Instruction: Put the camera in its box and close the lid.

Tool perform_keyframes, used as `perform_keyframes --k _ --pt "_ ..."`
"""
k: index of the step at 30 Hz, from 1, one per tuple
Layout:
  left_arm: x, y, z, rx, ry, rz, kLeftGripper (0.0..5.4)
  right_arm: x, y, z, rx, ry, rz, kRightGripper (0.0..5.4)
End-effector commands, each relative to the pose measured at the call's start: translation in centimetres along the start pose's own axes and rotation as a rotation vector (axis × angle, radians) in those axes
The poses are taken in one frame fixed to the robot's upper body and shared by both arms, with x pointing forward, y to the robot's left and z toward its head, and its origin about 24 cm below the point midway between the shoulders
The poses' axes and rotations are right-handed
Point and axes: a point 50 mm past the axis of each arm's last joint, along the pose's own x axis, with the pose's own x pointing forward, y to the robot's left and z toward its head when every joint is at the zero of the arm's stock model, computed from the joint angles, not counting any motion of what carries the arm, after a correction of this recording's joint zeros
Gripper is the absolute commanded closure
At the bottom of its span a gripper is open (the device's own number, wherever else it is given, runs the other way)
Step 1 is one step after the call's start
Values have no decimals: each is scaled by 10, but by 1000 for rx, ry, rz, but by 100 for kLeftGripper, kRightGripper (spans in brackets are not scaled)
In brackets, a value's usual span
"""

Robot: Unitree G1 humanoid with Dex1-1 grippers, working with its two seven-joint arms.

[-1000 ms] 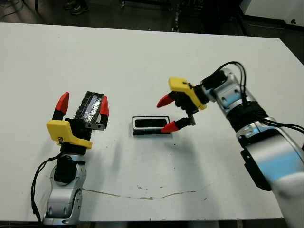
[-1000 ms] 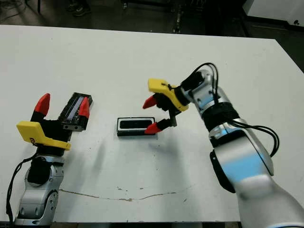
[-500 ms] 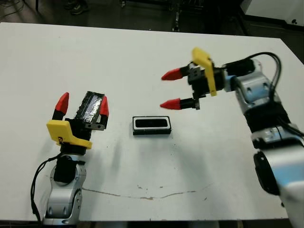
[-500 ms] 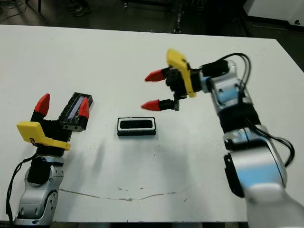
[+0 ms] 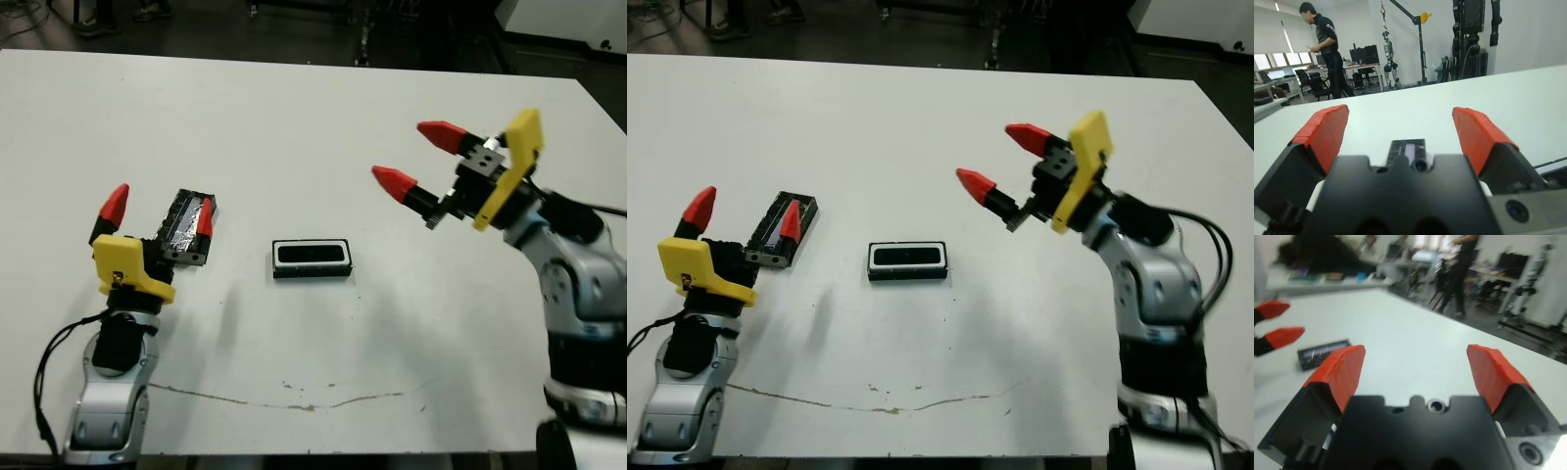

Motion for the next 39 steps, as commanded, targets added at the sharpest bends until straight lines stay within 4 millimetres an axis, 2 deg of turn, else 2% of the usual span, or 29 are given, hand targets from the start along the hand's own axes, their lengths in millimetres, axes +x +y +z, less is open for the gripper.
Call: perform_keyframes --k 1,5,12,23,29,35,39 --pt "3 6 3 58 32 -19 0 -19 8 -10 18 -23 -172 1" --pt "6 7 6 71 55 -32 0 -34 22 -19 35 -36 -353 29" --pt "12 9 9 105 98 -77 0 -50 40 -34 42 -27 -528 136" --pt "29 13 11 16 170 -174 0 -54 50 -50 43 5 -555 323" --pt "40 12 5 -79 249 -191 0 -53 51 -54 44 4 -550 421" --pt "48 8 -2 -82 319 -184 0 -52 52 -54 50 10 -547 526" --pt "53 6 -8 -43 368 -174 0 -52 53 -55 46 10 -540 537"
